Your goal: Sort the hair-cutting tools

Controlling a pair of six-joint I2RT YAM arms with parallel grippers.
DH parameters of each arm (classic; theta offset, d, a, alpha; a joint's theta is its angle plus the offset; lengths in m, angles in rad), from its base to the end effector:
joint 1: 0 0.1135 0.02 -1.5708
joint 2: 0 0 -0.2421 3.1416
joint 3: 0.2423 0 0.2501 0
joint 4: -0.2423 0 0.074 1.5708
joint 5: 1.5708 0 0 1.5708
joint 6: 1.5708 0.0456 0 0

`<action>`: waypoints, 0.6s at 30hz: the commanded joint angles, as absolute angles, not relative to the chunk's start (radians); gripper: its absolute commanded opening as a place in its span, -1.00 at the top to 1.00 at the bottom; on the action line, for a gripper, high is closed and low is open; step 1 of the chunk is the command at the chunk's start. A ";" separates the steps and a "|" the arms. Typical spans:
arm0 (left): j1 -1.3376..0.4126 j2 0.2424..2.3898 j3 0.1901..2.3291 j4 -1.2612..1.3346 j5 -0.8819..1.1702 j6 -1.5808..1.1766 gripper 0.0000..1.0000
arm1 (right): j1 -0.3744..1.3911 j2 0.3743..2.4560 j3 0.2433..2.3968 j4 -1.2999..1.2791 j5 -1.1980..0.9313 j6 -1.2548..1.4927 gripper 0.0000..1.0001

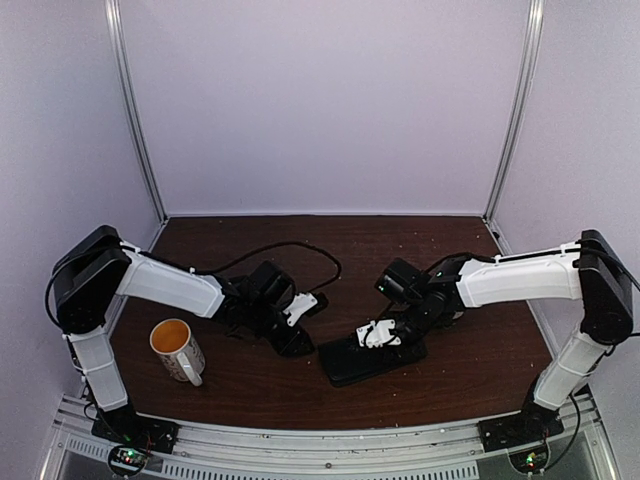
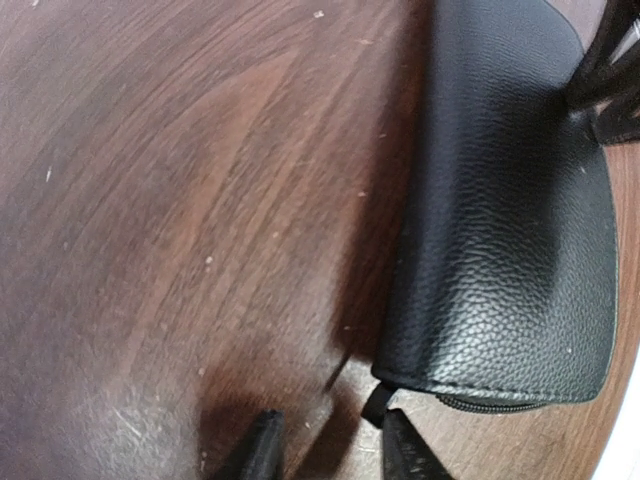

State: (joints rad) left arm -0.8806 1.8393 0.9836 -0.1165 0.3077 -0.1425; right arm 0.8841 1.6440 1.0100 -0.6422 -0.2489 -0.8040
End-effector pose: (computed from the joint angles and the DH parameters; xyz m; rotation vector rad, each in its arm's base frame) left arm 0.2153 -0.2825 0.1059 1.0802 2.4394 -0.7629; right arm 0.1835 0.2416 0.1464 -2.1535 1.8442 0.3712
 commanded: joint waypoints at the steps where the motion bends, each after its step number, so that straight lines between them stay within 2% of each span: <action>1: -0.884 1.864 0.987 -0.071 0.336 -0.054 0.43 | 0.887 1.711 1.005 -0.635 -0.222 -0.784 0.49; 10: -0.907 1.894 1.023 -0.086 0.361 -0.014 0.47 | 0.887 1.715 1.006 -0.637 -0.227 -0.781 0.49; 13: -0.911 1.908 1.041 -0.098 0.362 -0.014 0.61 | 0.887 1.715 1.006 -0.637 -0.225 -0.780 0.49; 18: -0.911 1.915 1.056 -0.129 0.344 -0.028 1.00 | 0.887 1.709 1.006 -0.643 -0.225 -0.777 0.49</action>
